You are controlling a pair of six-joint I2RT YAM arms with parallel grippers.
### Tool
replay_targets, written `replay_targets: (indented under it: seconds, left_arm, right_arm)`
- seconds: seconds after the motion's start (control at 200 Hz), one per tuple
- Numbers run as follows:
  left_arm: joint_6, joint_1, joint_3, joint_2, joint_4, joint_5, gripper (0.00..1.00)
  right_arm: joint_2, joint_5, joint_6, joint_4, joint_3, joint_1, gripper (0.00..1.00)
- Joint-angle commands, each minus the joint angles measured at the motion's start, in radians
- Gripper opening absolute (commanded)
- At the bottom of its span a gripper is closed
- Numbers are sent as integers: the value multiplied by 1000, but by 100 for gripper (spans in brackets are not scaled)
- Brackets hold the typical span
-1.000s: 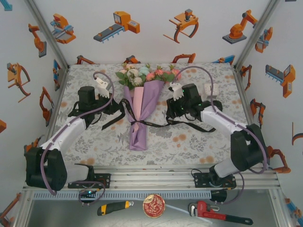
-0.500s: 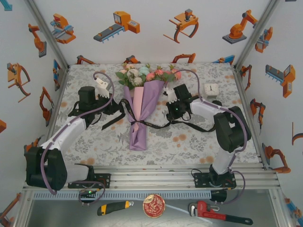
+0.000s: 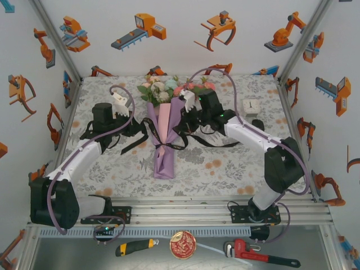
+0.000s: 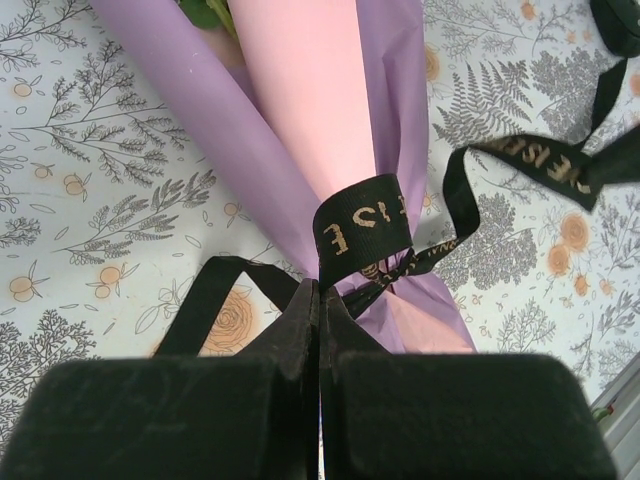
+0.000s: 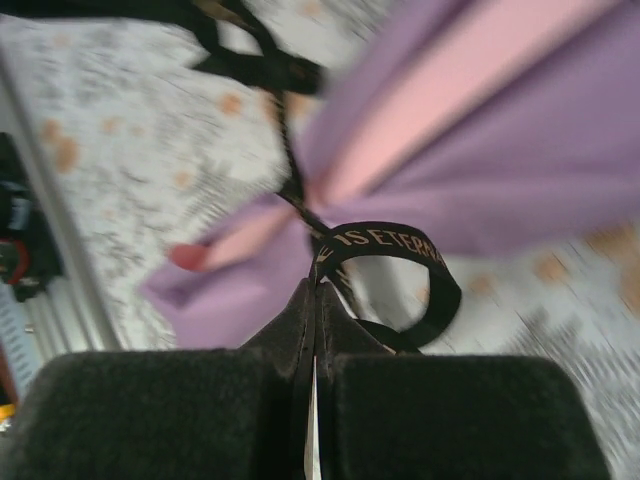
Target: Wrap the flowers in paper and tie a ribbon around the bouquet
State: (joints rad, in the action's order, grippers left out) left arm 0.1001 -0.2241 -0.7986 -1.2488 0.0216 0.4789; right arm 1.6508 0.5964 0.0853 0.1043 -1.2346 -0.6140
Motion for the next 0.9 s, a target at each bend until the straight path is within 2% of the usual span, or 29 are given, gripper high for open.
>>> replay_targets:
  seconds: [0.0, 0.11, 0.265, 0.426, 0.526, 0.571, 0.626, 0.761, 0.896]
  left_arm:
    - [22, -6, 1, 24, -17, 6, 0]
    - [24, -7, 8, 35, -16, 9, 0]
    - [16, -7, 16, 60, 1, 0, 0]
    - [9, -9, 29, 80, 6, -2, 0]
    - [3, -9, 28, 78, 12, -6, 0]
    - [3, -9, 29, 78, 8, -6, 0]
    - [4, -9, 31, 77, 2, -6, 0]
    - [12, -8, 29, 61, -11, 2, 0]
    - [19, -9, 24, 43, -21, 16, 0]
  right_arm:
    - [55, 77, 102, -166, -52, -46, 0]
    - [154, 30, 155, -207, -152, -76, 0]
    - [282, -113, 248, -219, -287, -73, 0]
    - [441, -72, 356, -140, -497, -87, 0]
    - [479, -17, 338, -95, -582, -113, 33]
    - [465, -17, 332, -90, -581, -114, 42]
    - [428, -41, 331, -101, -548, -104, 46]
    - [333, -40, 331, -107, -452, -44, 46]
    - [233, 38, 253, -106, -328, -1, 44]
